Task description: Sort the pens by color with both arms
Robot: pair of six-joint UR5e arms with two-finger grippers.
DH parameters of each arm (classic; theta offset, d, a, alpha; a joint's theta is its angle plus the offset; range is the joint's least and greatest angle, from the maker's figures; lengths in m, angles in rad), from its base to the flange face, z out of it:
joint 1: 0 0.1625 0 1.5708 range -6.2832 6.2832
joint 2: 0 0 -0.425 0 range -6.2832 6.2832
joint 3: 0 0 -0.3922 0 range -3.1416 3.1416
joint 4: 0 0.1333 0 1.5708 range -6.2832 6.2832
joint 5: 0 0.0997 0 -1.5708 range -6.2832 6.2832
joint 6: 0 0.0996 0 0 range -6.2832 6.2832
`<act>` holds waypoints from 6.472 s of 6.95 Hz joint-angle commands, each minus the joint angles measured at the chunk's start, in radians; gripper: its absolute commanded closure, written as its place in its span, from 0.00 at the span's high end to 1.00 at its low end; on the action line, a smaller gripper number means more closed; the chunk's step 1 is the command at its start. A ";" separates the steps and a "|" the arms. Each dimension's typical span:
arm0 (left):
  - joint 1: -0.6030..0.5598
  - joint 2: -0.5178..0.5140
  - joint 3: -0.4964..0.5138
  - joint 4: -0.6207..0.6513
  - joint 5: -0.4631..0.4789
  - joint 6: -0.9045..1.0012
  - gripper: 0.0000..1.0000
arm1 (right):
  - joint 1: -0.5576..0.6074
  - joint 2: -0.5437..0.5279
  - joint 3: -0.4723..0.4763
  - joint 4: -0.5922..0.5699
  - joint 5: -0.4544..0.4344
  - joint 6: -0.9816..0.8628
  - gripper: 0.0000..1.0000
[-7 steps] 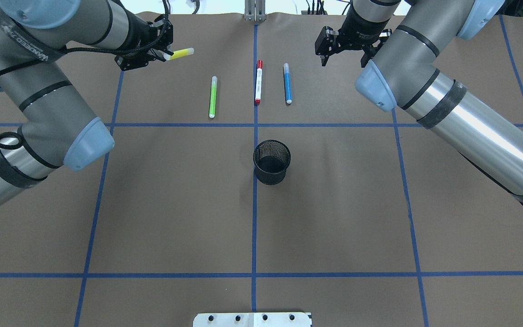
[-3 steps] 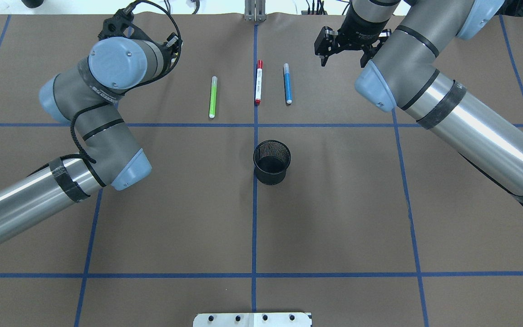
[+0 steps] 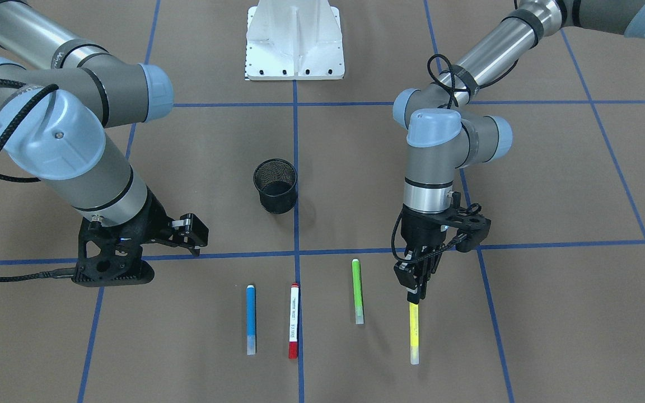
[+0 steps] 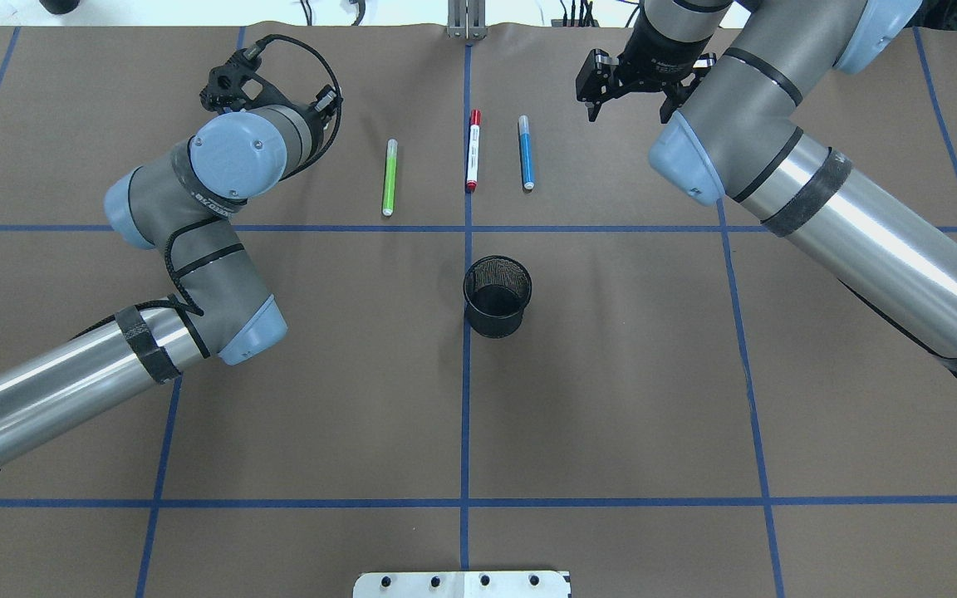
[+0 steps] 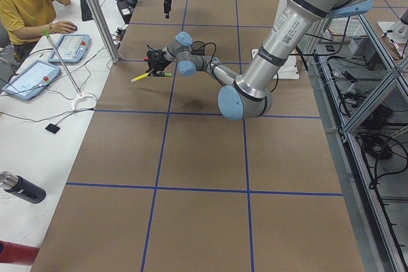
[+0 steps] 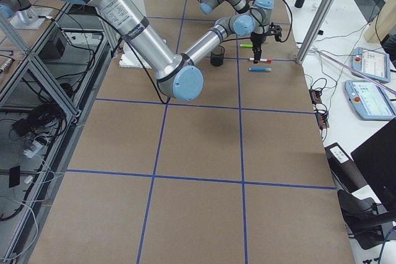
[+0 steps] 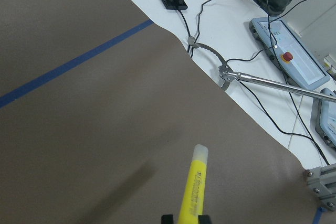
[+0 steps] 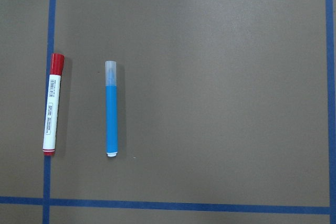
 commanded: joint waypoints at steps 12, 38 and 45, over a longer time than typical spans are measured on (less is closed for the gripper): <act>-0.130 0.109 -0.458 0.691 -0.420 0.931 1.00 | 0.043 -0.222 0.173 0.100 -0.023 -0.092 0.99; -0.930 0.565 -0.317 0.679 -1.056 2.046 1.00 | 0.635 -0.724 0.242 -0.157 0.107 -0.983 1.00; -0.928 0.569 -0.317 0.679 -1.056 2.045 1.00 | 0.635 -0.724 0.251 -0.156 0.107 -0.985 1.00</act>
